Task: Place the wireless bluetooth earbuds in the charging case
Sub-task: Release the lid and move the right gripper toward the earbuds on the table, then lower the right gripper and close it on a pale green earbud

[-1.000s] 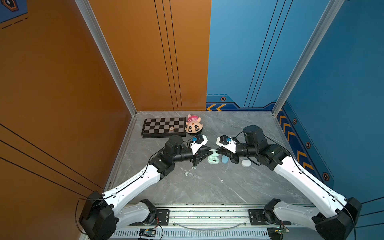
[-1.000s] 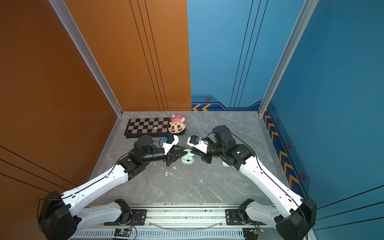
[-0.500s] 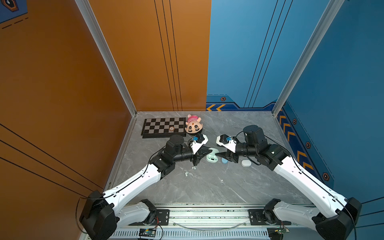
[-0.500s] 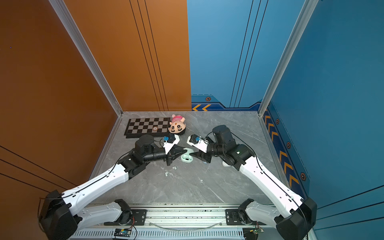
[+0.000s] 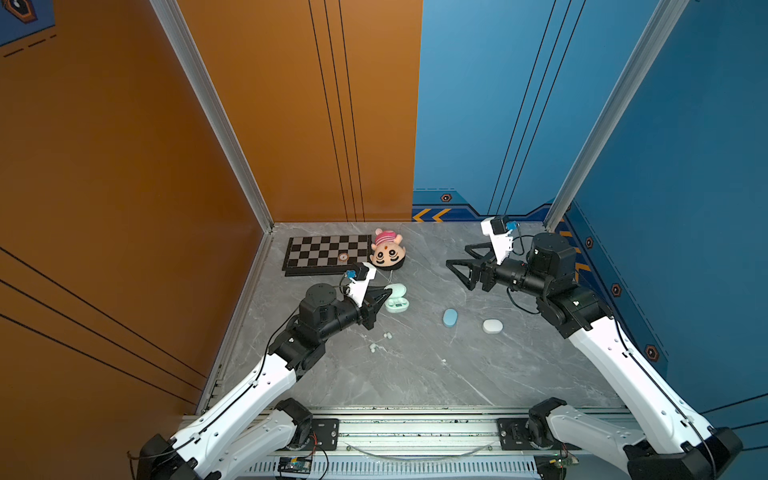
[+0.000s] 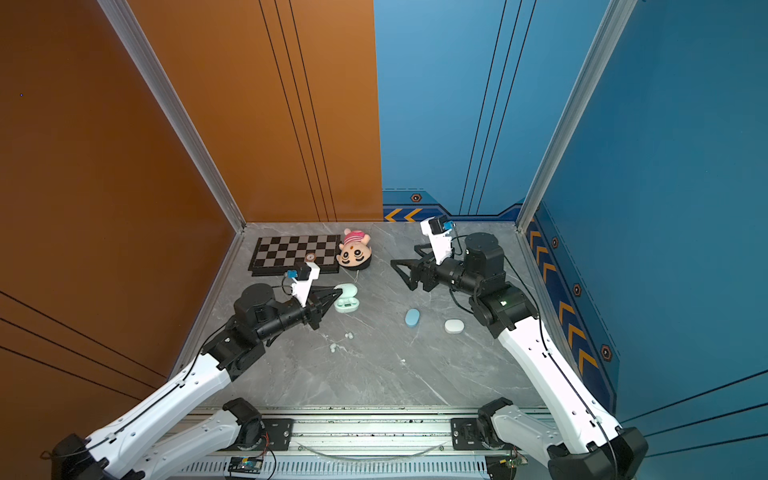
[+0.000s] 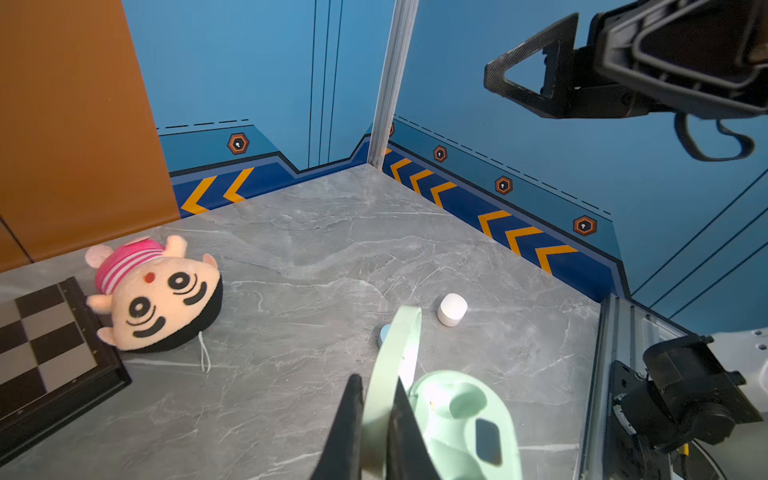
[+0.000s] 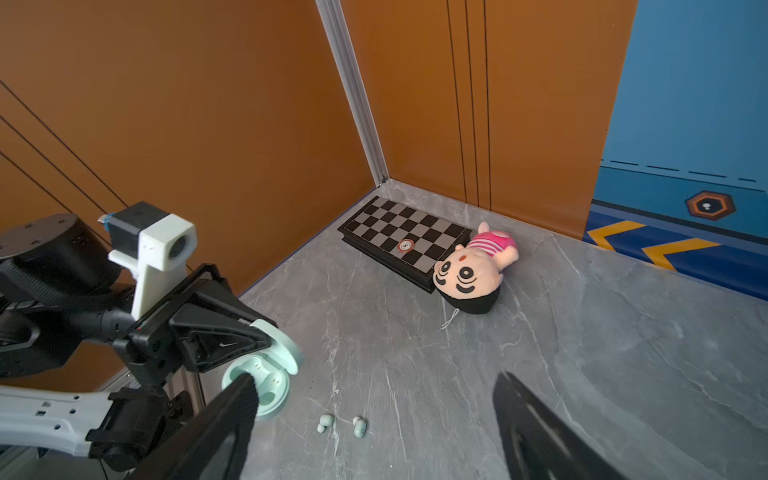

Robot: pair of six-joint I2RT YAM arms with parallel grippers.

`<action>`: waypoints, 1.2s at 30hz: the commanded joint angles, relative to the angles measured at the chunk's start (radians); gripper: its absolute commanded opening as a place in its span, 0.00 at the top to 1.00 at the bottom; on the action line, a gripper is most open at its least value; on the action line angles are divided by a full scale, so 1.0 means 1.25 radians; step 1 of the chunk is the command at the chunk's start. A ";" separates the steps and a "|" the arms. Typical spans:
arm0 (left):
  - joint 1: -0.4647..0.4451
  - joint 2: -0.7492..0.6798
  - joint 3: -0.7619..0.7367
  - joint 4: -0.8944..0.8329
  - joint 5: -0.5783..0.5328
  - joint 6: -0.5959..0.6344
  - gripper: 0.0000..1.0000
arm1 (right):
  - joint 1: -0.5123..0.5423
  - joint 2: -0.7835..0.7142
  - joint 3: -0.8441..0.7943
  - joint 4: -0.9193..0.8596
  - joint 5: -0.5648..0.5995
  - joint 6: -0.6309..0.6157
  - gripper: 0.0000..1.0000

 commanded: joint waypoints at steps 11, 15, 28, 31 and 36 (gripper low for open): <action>0.159 -0.182 -0.050 -0.210 -0.058 -0.094 1.00 | 0.210 0.266 0.073 -0.320 0.131 0.081 0.36; 0.195 -0.208 -0.046 -0.264 -0.048 -0.102 1.00 | 0.266 0.393 0.135 -0.360 0.176 0.133 0.43; 0.244 -0.347 -0.083 -0.327 -0.068 -0.102 1.00 | 0.479 0.663 0.286 -0.364 0.400 0.821 0.41; 0.247 -0.375 -0.094 -0.331 -0.068 -0.105 1.00 | 0.502 0.700 0.311 -0.359 0.410 0.923 0.44; 0.249 -0.409 -0.100 -0.343 -0.079 -0.101 1.00 | 0.520 0.750 0.327 -0.341 0.403 1.043 0.48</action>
